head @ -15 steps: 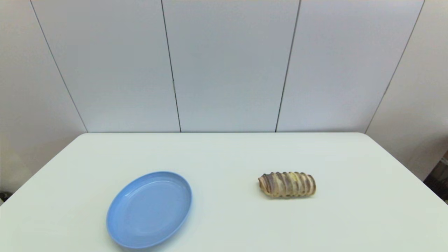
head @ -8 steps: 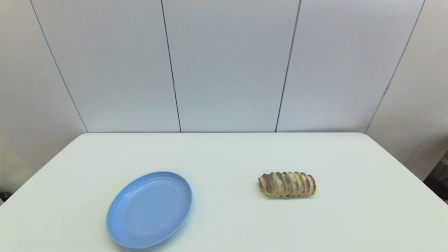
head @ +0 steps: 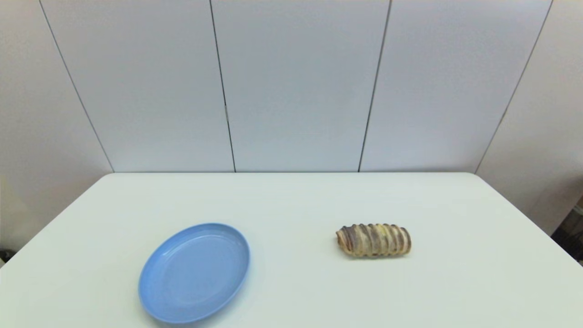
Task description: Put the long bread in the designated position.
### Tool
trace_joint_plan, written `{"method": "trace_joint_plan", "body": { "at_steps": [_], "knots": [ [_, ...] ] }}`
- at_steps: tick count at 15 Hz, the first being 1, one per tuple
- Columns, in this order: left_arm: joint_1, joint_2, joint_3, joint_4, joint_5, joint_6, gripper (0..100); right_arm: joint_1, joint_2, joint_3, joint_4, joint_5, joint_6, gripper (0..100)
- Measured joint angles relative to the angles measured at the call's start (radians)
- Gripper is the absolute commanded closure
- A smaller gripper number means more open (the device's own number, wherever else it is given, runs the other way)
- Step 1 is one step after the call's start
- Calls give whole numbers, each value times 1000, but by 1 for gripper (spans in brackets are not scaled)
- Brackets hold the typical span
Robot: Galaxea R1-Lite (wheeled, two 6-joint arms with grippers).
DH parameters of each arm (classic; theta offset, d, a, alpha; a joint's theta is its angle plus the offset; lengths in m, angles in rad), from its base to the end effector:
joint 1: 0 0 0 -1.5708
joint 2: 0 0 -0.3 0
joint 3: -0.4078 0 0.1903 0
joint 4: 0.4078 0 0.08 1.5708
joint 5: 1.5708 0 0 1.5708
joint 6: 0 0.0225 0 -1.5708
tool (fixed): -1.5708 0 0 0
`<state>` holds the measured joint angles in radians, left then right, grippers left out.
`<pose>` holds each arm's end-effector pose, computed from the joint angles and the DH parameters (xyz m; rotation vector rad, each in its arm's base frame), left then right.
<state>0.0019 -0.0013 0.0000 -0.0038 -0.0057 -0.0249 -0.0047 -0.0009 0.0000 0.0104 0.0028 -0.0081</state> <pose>-0.0229 -0.0002 0.0758 -0.0249 -0.0051 -0.0039 -0.0229 0.0002 0.0744 -0.0081 0.0095 -0.0019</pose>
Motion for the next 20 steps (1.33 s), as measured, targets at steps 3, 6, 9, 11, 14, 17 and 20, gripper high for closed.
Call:
{"method": "trace_joint_plan", "body": {
  "at_steps": [3,6,9,11,14,17,20],
  "knots": [
    [0,6,0,1,0,-3,0,0,0,0,0,0,0,0],
    [-1,50,-33,46,-7,2,0,0,0,0,0,0,0,0],
    [-7,149,-147,113,-36,21,0,0,0,0,0,0,0,0],
    [-15,259,-239,133,-44,56,0,0,0,0,0,0,1,0],
    [-53,495,-398,137,-61,123,0,0,0,0,0,0,1,0],
    [-149,773,-571,130,-87,177,0,0,0,0,0,0,0,0],
    [-295,1044,-760,127,-97,200,0,0,0,0,0,0,0,0]
  ]
}}
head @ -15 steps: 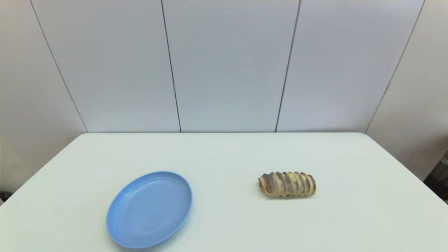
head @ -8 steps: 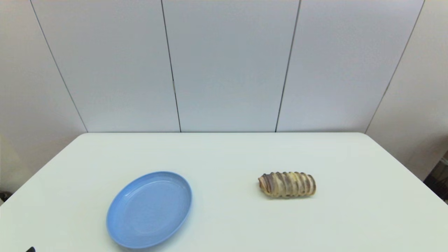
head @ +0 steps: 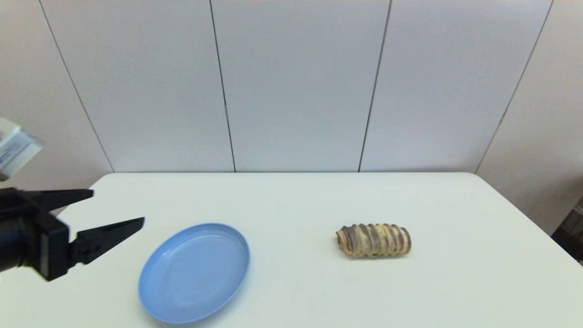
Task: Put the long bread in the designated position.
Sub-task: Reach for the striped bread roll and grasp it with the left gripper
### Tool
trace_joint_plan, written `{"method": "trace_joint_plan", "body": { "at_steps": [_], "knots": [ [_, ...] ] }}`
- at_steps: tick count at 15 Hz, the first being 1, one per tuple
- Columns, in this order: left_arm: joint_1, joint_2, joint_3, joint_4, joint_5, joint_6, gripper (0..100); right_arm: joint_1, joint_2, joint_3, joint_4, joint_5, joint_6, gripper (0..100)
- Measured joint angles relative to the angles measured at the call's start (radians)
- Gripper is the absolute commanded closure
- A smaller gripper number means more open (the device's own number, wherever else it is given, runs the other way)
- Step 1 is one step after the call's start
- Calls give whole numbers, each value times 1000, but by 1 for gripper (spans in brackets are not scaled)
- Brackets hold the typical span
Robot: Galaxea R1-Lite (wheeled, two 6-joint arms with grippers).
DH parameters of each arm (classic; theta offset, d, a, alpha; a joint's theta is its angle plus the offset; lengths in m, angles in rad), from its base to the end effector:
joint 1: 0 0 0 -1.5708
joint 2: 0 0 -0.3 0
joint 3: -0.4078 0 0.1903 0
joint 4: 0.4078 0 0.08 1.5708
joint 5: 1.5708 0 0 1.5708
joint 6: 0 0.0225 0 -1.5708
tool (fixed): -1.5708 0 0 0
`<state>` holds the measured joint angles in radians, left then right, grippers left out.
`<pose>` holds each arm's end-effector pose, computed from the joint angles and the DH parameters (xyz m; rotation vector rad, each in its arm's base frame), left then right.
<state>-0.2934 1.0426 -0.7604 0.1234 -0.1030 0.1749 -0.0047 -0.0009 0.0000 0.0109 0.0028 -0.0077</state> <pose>0.1254 -0.0403 0.2426 0.2090 0.3714 -0.4257 -0.0229 0.0002 0.0743 -0.0077 0.0100 -0.0019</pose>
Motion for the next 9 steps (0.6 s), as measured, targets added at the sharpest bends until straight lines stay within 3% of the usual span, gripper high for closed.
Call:
{"method": "trace_joint_plan", "body": {
  "at_steps": [5,9],
  "knots": [
    [-235,356,-300,7,-33,15,0,0,0,0,0,0,1,0],
    [-323,573,-503,61,-137,109,0,0,0,0,0,0,0,0]
  ]
}}
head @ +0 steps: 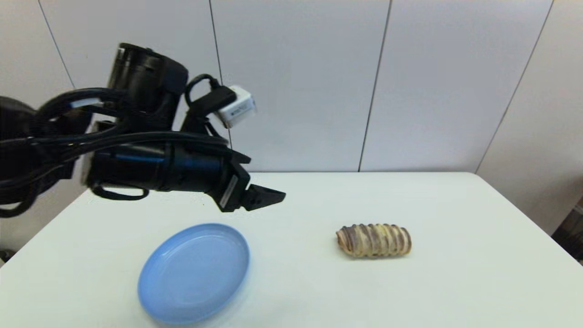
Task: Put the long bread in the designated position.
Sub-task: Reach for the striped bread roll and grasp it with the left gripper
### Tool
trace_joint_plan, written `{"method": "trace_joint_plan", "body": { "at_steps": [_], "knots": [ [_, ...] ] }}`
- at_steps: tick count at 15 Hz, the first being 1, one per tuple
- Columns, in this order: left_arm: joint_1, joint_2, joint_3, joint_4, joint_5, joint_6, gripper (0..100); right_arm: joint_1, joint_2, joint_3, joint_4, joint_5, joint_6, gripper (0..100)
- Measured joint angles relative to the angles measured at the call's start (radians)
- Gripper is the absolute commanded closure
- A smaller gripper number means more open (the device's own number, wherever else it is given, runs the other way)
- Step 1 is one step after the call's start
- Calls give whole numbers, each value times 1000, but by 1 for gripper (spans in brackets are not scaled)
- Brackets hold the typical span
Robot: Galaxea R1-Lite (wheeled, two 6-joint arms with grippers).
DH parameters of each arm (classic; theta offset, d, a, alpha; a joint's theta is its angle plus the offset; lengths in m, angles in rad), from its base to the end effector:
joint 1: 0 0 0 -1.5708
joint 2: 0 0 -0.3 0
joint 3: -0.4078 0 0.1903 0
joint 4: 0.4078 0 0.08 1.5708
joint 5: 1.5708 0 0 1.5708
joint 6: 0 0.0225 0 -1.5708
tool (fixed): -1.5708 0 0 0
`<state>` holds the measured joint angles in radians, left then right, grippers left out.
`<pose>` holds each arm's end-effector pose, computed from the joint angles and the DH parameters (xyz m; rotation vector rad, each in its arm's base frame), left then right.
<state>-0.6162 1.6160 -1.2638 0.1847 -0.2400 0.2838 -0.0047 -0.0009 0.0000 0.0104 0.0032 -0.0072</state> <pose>0.2345 -0.1726 0.2582 0.3633 0.4224 -0.9086 -0.0229 0.0002 0.0744 -0.0072 0.0095 -0.0015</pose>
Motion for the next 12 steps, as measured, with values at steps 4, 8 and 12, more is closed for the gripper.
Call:
{"method": "trace_joint_plan", "body": {
  "at_steps": [4,8,12],
  "knots": [
    [-73,188,-156,16,-115,55,0,0,0,0,0,0,0,0],
    [-125,348,-292,16,-171,137,0,0,0,0,0,-1,0,0],
    [-179,491,-429,17,-226,182,0,0,0,0,0,0,0,0]
  ]
}}
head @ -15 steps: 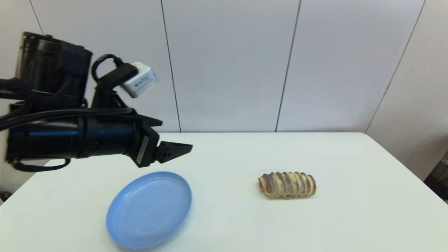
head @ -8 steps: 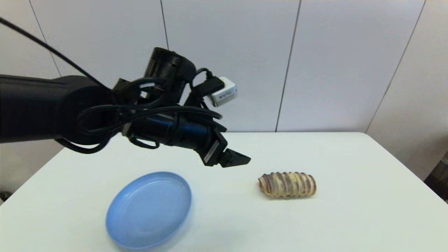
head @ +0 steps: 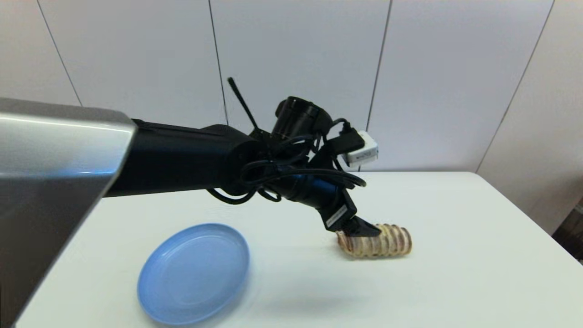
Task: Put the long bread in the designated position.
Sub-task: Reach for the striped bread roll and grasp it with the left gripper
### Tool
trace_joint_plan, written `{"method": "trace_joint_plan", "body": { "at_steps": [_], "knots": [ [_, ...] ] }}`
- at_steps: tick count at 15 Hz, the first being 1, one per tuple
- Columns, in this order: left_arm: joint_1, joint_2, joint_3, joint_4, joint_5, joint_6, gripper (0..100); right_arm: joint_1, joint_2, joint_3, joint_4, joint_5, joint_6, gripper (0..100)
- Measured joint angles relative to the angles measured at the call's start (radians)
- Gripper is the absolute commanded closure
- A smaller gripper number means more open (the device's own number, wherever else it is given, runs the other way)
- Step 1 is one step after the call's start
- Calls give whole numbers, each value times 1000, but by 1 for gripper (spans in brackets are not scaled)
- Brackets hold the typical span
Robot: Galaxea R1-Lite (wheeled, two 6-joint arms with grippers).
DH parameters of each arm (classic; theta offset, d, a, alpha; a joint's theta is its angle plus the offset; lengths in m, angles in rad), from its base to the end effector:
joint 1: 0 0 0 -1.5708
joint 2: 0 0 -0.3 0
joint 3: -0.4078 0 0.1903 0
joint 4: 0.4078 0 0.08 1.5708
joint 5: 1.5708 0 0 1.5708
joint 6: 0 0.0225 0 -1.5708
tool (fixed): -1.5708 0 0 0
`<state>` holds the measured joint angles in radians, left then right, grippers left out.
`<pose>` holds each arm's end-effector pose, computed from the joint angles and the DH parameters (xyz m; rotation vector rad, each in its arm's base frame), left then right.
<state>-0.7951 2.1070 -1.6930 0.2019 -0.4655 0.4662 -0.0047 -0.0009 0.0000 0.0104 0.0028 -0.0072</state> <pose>0.2906 -0.3107 0.1989 0.4967 0.3539 -1.3515 -0.0229 0.0002 0.0744 -0.0072 0.0095 -0.0019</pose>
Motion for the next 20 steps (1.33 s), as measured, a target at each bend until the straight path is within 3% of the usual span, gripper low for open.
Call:
{"method": "trace_joint_plan", "body": {
  "at_steps": [20],
  "knots": [
    [-34,347,-223,-46,-12,85,0,0,0,0,0,0,0,0]
  ]
}}
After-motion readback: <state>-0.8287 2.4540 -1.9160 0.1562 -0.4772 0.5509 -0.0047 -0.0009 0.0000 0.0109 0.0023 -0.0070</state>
